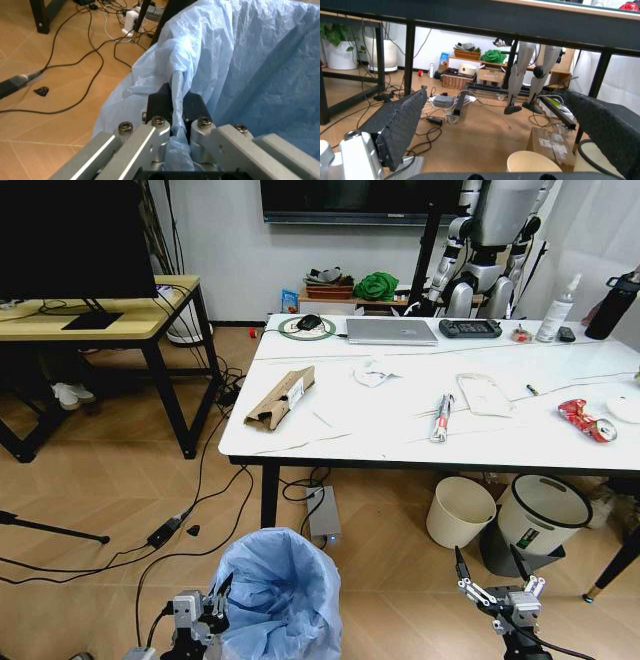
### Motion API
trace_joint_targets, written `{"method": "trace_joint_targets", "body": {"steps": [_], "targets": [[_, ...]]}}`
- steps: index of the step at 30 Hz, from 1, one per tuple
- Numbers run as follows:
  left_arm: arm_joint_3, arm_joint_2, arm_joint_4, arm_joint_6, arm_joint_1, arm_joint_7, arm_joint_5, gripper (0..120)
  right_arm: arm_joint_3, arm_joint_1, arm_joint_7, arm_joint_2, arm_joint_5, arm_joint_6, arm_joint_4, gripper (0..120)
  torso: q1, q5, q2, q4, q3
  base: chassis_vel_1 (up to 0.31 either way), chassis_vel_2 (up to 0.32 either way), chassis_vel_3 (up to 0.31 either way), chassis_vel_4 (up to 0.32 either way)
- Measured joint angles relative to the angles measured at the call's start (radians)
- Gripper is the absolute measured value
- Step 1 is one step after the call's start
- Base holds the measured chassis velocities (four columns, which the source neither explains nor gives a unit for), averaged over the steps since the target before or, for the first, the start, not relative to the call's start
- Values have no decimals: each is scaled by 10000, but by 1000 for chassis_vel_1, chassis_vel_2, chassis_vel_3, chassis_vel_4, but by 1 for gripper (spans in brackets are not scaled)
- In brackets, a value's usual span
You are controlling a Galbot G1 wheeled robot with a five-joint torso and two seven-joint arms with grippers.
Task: Pick up the trash bin and place the trash from the table into it.
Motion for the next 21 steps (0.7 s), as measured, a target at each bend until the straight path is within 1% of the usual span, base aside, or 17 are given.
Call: {"method": "trace_joint_targets", "body": {"steps": [3, 14, 17, 21], "targets": [[32, -23, 0, 12, -24, 0, 16, 0, 3, 46, 2, 0, 17, -37, -17, 100, 33, -1, 79, 0, 48, 0, 0, 0, 0], [22, -255, 25, 46, 22, -12, 13, 0, -64, 247, 6, 0, 63, -196, -185, 100, 256, -1, 614, 0, 361, 0, 0, 0, 0], [19, -253, 25, 48, 23, -12, 13, 0, -65, 245, 6, 0, 63, -197, -185, 100, 263, -1, 631, 0, 371, 0, 0, 0, 0], [52, -225, -34, 77, 54, -25, 4, 0, -161, 152, 6, 0, 189, -268, -56, 100, 394, -1, 940, 0, 548, 0, 0, 0, 0]]}}
